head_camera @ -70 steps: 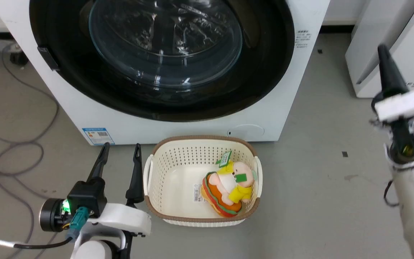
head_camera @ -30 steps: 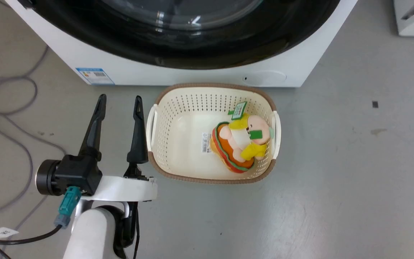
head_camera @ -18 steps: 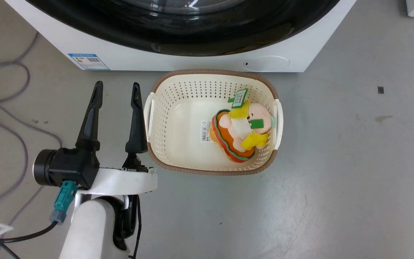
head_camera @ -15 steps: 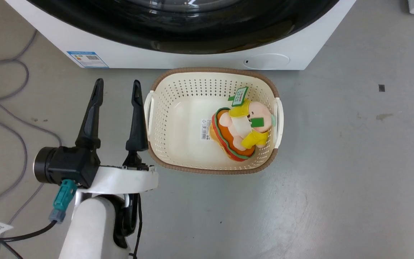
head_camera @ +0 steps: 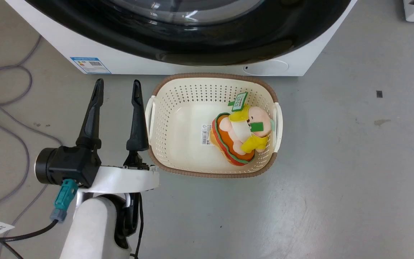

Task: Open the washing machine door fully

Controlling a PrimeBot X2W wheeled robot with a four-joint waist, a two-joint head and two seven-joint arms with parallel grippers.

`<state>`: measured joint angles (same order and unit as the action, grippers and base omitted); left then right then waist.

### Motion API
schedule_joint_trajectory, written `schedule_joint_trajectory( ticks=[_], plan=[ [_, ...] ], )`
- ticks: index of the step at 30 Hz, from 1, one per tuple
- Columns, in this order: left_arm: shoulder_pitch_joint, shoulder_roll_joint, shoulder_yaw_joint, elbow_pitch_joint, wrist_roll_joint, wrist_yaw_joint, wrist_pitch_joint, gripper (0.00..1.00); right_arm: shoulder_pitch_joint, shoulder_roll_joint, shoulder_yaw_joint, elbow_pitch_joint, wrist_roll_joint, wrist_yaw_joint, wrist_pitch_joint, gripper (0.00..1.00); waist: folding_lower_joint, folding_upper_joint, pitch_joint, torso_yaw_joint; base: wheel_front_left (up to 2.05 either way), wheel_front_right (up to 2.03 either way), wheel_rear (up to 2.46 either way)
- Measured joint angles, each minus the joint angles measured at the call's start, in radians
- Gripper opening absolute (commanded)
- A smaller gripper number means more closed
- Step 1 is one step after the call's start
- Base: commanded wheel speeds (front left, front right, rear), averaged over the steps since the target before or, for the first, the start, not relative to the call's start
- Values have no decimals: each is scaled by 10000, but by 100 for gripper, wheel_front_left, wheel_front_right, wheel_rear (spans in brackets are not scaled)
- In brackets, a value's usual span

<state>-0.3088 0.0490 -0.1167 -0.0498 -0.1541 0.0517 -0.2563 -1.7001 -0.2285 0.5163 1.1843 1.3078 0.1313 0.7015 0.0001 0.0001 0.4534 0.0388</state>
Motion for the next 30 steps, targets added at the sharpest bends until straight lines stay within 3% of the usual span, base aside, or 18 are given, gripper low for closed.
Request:
schedule_joint_trajectory(
  ticks=[14, 30],
  plan=[
    [28, -2, -38, 274, -75, 73, 0, 100, 1224, -136, -61, -738, 370, 0, 899, 0, 0, 0, -525, 85, 0, 0, 0],
    [1431, 2, -56, 1204, 196, -123, 0, 100, 4391, -196, 23, -1965, 798, 0, 1429, 0, -2, 0, -2424, 207, 0, 0, 0]
  ],
)
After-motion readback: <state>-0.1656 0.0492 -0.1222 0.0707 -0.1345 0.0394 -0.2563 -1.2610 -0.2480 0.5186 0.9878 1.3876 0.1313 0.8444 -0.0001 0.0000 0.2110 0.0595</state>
